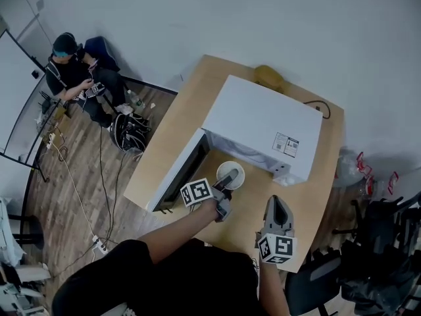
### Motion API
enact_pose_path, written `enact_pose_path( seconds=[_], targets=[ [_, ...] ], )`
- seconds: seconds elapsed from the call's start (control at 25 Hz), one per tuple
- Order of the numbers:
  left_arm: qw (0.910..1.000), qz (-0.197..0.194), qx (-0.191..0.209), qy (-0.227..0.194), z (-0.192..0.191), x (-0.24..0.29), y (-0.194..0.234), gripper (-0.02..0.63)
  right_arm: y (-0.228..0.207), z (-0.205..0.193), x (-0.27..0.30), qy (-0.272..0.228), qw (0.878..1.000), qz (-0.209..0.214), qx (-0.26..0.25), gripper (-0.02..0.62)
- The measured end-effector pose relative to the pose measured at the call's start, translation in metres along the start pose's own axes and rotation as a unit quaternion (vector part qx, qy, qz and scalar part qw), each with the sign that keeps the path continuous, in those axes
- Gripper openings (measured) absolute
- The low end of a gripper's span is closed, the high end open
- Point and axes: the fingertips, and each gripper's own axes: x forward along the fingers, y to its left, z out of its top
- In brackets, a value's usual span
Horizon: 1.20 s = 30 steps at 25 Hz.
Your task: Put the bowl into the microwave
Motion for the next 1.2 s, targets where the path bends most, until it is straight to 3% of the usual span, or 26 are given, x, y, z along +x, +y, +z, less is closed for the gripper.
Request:
enact_pose_path(
  seconds=[0.28,0.6,0.8,1.0,1.2],
  targets=[
    [0.9989,0.035,0.016,-0.028,0.026,0.045,0.035,0.206,-0.027,0.006,0.020,-0.014,1.000,-0.014,-0.002,0.060],
    [0.9977,0.032,0.025,-0.054,0.047,0.089,0.059,0.206,-0.045,0.008,0.038,-0.015,0.999,-0.027,-0.027,0.060],
    [0.9969,0.017,0.033,-0.070,0.059,0.110,0.065,0.206,-0.047,0.004,0.041,-0.013,0.999,-0.025,-0.025,0.060],
    [0.9967,0.029,0.039,-0.065,0.063,0.129,0.072,0.206,-0.052,-0.002,0.045,-0.011,0.999,-0.028,-0.011,0.058],
    [0.9964,0.033,0.022,-0.075,0.063,0.139,0.072,0.206,-0.052,-0.007,0.053,-0.007,1.000,-0.026,-0.002,0.060]
  ],
)
